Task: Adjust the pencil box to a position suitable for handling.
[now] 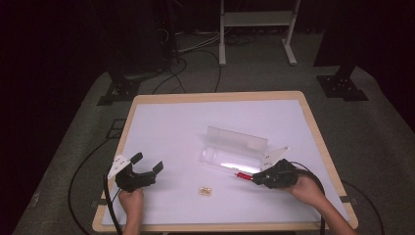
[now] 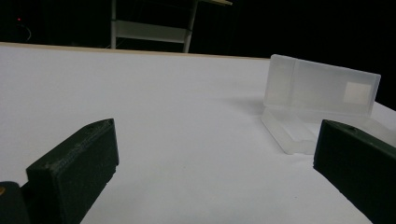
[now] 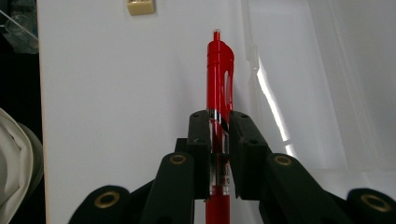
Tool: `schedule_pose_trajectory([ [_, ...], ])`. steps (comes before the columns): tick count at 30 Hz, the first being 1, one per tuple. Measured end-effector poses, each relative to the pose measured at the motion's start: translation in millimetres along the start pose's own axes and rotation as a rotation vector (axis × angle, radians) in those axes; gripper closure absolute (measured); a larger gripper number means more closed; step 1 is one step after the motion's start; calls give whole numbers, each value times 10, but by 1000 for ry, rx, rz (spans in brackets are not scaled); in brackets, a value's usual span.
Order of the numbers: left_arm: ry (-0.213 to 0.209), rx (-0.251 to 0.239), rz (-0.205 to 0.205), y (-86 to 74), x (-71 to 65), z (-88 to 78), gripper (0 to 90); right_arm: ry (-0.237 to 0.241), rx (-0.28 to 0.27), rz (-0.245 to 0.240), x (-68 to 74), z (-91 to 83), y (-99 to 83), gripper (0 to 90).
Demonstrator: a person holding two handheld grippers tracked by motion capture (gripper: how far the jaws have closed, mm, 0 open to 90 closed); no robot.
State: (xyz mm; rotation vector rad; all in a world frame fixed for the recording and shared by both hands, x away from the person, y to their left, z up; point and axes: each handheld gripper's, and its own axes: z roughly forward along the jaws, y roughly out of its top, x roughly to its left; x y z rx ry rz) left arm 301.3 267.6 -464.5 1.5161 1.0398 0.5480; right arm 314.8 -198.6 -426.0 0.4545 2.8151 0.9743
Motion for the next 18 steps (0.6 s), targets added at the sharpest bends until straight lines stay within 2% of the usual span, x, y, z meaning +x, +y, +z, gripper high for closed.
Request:
schedule_pose_trajectory([
  [18, 0, -2, -2, -1, -2, 1, 0, -26, -10, -24, -120, -128, 268, 787],
])
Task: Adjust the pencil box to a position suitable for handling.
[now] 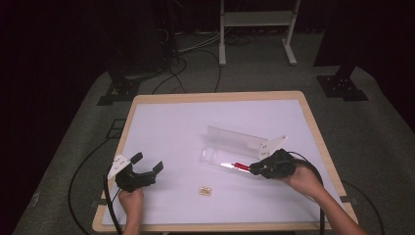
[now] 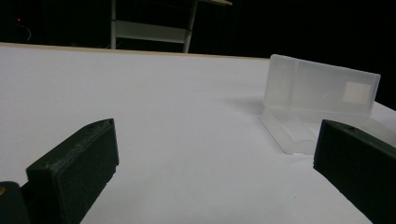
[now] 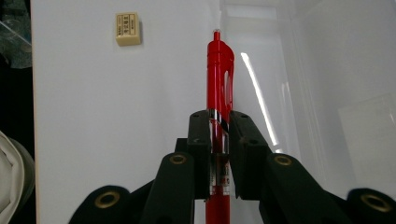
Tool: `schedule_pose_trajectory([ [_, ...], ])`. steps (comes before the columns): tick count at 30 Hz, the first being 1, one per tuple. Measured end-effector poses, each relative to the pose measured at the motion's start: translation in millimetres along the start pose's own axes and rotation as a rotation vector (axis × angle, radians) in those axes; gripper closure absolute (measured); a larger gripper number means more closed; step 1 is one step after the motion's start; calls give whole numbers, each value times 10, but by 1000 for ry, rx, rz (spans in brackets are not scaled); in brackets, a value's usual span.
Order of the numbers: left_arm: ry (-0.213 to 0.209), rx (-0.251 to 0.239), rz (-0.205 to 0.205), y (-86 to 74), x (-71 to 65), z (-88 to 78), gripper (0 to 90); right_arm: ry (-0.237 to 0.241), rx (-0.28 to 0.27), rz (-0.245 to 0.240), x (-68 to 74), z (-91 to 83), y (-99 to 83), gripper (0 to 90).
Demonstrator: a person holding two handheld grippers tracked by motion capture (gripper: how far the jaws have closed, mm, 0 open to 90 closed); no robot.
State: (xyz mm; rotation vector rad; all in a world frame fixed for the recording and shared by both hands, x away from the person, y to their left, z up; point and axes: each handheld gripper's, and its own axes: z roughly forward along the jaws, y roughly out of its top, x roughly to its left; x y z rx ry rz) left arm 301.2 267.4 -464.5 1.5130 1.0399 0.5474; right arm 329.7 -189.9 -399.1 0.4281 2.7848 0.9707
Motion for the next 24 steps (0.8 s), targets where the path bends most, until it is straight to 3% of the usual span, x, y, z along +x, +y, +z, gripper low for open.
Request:
schedule_pose_trajectory([
  [24, -1, 2, 4, -1, 6, -4, 0, -25, 8, -9, -186, 83, 286, 788],
])
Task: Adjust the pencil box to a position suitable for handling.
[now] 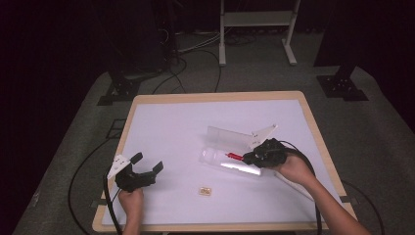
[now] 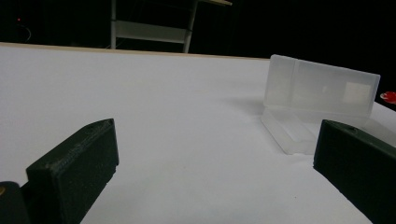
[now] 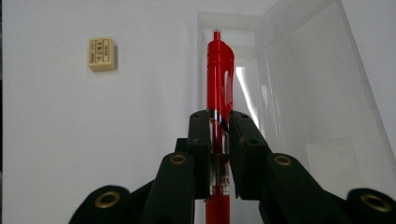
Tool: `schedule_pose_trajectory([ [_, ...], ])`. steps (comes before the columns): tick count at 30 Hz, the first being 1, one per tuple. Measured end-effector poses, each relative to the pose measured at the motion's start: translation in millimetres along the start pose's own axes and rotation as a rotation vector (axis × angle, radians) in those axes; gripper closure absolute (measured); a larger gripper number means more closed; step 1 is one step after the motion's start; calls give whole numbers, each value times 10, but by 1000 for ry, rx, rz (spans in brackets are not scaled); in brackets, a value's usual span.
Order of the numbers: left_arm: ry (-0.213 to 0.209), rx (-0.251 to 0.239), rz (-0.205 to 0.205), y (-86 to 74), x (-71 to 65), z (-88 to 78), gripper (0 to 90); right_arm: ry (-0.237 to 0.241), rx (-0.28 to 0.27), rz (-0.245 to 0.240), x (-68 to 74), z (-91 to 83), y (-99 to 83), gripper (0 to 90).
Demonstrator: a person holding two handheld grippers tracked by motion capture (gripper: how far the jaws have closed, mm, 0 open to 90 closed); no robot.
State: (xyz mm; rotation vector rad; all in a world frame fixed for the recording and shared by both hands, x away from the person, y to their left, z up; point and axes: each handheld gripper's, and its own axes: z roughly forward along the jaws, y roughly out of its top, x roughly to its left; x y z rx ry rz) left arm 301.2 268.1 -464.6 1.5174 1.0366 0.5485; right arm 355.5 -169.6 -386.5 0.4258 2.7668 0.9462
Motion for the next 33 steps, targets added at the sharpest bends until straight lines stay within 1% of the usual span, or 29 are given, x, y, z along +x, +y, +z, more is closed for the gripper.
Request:
schedule_pose_trajectory([
  [1, 0, -1, -1, 0, 0, 0, 0, -1, 4, -3, -16, 18, 14, 788],
  [2, 0, -1, -1, 0, 0, -1, 0, -1, 4, 4, -17, 28, 22, 788],
  [3, 0, -1, -2, 0, 0, -2, 0, -2, 4, -3, -29, 37, 30, 788],
  [5, 0, -2, -3, 0, 1, 0, 0, 1, 2, 5, -39, 58, 46, 788],
  [17, -1, -3, -4, 0, 0, -1, 0, -2, 18, -1, -97, 177, 136, 788],
  [24, -1, -4, -5, 0, 3, -1, 0, -1, 30, -6, -128, 244, 142, 788],
  [28, -1, -4, -4, 0, 1, -1, 0, 1, 31, 4, -145, 274, 148, 788],
  [33, -1, -4, -5, 0, 2, -1, 0, 2, 37, 1, -166, 311, 160, 788],
])
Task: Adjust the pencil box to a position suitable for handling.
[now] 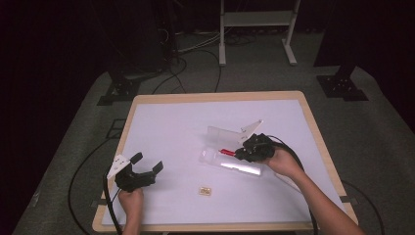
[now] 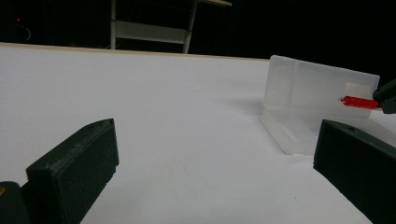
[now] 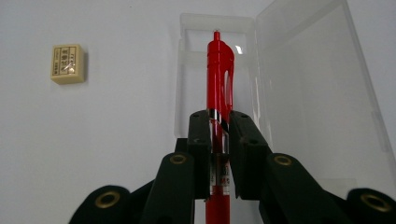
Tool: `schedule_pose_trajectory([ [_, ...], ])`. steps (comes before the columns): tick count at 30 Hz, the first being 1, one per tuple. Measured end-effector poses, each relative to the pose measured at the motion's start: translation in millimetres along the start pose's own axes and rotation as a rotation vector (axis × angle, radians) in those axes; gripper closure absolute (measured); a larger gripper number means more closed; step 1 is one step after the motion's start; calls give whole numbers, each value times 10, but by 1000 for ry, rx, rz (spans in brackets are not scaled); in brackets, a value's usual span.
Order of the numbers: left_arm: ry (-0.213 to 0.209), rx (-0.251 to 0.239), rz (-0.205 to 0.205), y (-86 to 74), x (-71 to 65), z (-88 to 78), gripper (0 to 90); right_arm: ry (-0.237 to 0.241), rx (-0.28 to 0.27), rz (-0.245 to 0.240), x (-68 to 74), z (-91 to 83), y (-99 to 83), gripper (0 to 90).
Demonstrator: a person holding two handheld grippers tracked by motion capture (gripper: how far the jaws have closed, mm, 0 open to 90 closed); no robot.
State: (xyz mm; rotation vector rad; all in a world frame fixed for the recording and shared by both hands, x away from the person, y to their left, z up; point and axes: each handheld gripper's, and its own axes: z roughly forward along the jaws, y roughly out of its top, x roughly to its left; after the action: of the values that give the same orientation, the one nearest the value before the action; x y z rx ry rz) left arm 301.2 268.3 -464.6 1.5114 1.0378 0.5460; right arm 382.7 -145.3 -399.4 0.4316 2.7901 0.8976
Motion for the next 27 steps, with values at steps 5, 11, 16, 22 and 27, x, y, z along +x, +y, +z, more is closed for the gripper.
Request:
schedule_pose_trajectory([
  [5, 0, -1, 0, 0, 0, 0, 0, 0, 6, 7, -22, 38, 2, 788],
  [11, 0, -1, 1, 0, 1, 0, 0, 5, 15, 9, -40, 79, 6, 788],
  [16, -1, 0, 1, 0, 0, 1, 0, 2, 23, 11, -54, 97, 6, 788],
  [22, 0, -1, 1, 0, -1, 1, 0, 5, 25, 12, -71, 119, 9, 788],
  [27, -1, 0, 1, 0, -1, 0, 0, 7, 38, 15, -82, 158, 9, 788],
])
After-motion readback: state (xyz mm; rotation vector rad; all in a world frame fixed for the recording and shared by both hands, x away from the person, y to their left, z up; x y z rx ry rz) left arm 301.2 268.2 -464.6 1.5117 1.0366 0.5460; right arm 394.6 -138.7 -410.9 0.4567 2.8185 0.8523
